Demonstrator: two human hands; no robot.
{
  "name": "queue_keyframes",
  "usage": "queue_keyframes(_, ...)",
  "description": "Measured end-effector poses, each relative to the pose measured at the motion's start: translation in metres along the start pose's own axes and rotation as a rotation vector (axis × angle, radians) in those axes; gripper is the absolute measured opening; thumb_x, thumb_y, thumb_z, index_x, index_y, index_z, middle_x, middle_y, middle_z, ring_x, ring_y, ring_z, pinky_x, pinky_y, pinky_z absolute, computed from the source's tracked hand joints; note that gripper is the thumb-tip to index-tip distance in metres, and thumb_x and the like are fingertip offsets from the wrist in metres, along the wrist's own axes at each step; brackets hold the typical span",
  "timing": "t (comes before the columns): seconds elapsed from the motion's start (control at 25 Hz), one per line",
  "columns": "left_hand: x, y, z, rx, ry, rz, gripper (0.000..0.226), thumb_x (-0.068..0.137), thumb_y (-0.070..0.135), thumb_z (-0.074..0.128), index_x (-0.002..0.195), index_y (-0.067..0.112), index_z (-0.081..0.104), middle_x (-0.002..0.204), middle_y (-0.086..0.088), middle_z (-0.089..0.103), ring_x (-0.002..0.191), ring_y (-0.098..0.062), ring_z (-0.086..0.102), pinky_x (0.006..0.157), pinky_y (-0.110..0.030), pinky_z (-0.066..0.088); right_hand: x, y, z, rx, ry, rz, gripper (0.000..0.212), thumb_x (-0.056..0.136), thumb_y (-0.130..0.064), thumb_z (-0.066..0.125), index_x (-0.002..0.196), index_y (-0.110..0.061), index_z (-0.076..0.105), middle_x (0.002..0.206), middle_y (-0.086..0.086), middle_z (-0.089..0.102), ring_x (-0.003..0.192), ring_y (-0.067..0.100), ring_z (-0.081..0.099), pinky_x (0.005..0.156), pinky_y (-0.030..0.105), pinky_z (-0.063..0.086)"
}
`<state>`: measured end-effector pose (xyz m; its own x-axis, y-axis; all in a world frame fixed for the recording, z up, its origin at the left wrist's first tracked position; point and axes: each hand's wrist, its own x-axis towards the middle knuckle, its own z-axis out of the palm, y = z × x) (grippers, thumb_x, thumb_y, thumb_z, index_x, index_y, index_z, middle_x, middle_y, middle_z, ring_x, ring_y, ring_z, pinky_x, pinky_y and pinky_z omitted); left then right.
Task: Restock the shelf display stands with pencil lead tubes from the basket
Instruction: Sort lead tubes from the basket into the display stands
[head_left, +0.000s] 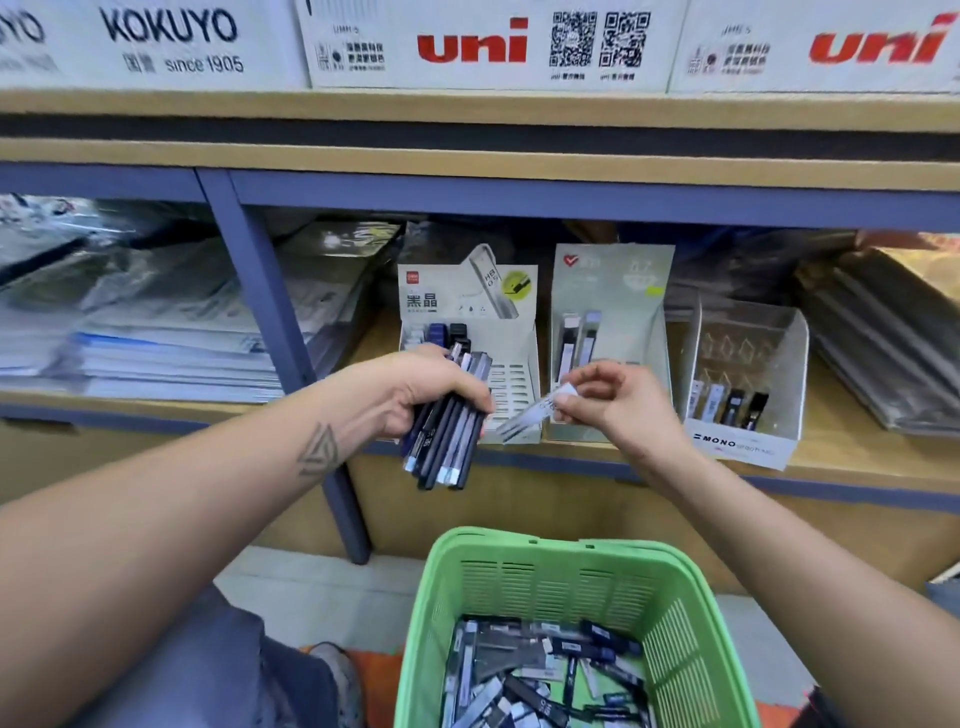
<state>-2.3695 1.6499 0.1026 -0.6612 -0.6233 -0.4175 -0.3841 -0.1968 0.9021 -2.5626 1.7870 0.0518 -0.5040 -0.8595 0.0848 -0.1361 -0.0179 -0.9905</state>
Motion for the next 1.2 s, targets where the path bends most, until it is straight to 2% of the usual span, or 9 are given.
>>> queue_keyframes(0.16,0.007,0.024,-0.008,-0.021,-0.033,0.012,0.018,0.079,-0.007,0.075,0.094,-0.003,0.066,0.081,-0.022,0.074,0.072,-0.033,0.075,0.067,-0.043,0.062,0.023,-0.031,-0.003,-0.117,0.022,-0.099,0.017,0.090,0.004,0.070,0.106,0.007,0.066,0.086,0.026,0.069,0.064,0.017,0.072,0.063,0.021,0.057)
queue_keyframes(0.24,0.008,0.030,-0.023,-0.021,0.012,0.024,0.016,0.079,-0.008,0.073,0.092,-0.003,0.065,0.079,-0.023,0.073,0.067,-0.032,0.074,0.062,-0.042,0.061,0.031,-0.044,0.010,-0.168,-0.016,-0.152,0.009,0.091,0.002,0.070,0.097,-0.003,0.066,0.084,0.027,0.071,0.065,0.022,0.073,0.064,0.024,0.058)
queue_keyframes(0.36,0.006,0.022,-0.055,-0.008,0.115,0.027,0.021,0.078,-0.012,0.072,0.097,-0.005,0.065,0.079,-0.025,0.072,0.065,-0.034,0.073,0.059,-0.045,0.061,0.040,-0.057,0.046,-0.202,-0.099,-0.238,0.013,0.090,0.001,0.071,0.089,-0.010,0.064,0.077,0.018,0.072,0.067,0.026,0.073,0.067,0.031,0.061)
queue_keyframes(0.48,0.000,0.008,-0.081,0.002,0.175,-0.021,0.021,0.079,-0.011,0.073,0.097,-0.004,0.066,0.081,-0.025,0.073,0.068,-0.036,0.074,0.068,-0.052,0.061,0.046,-0.060,0.081,-0.235,-0.146,-0.292,0.013,0.091,-0.001,0.071,0.086,-0.012,0.065,0.074,0.011,0.071,0.065,0.023,0.072,0.065,0.030,0.059)
queue_keyframes(0.6,-0.002,-0.003,-0.095,0.069,0.213,-0.073,0.022,0.081,-0.004,0.074,0.101,-0.001,0.064,0.088,-0.025,0.072,0.076,-0.036,0.072,0.087,-0.054,0.058,0.052,-0.056,0.108,-0.418,-0.121,-0.351,0.009,0.091,-0.008,0.073,0.086,-0.015,0.069,0.077,0.006,0.073,0.072,0.021,0.072,0.073,0.038,0.061)
queue_keyframes(0.68,-0.003,-0.008,-0.098,0.074,0.225,-0.082,0.017,0.081,-0.004,0.075,0.094,-0.001,0.065,0.092,-0.026,0.071,0.084,-0.038,0.071,0.095,-0.058,0.054,0.055,-0.052,0.121,-0.545,-0.105,-0.379,0.006,0.091,-0.014,0.074,0.087,-0.017,0.071,0.078,-0.001,0.072,0.077,0.017,0.070,0.076,0.034,0.059)
queue_keyframes(0.84,0.002,-0.014,-0.104,0.057,0.290,-0.058,0.033,0.073,-0.008,0.082,0.101,-0.007,0.066,0.097,-0.030,0.072,0.092,-0.043,0.073,0.088,-0.062,0.056,0.060,-0.043,0.139,-0.671,-0.102,-0.412,0.005,0.090,-0.018,0.076,0.091,-0.021,0.073,0.079,-0.010,0.068,0.074,0.000,0.062,0.070,0.015,0.048)
queue_keyframes(1.04,0.008,-0.016,-0.107,-0.012,0.291,-0.043,0.028,0.074,-0.012,0.079,0.097,-0.006,0.064,0.077,-0.024,0.074,0.071,-0.038,0.075,0.065,-0.055,0.062,0.063,-0.040,0.149,-0.737,-0.146,-0.483,0.006,0.087,-0.018,0.078,0.093,-0.018,0.076,0.085,-0.005,0.073,0.081,0.009,0.067,0.080,0.028,0.057)
queue_keyframes(1.2,0.009,-0.016,-0.108,0.025,0.311,-0.041,0.027,0.074,-0.010,0.081,0.094,-0.004,0.065,0.079,-0.023,0.074,0.075,-0.038,0.075,0.071,-0.058,0.061,0.064,-0.039,0.153,-0.750,-0.194,-0.497,0.006,0.085,-0.017,0.081,0.088,-0.019,0.076,0.079,-0.010,0.071,0.076,-0.001,0.065,0.076,0.023,0.056)
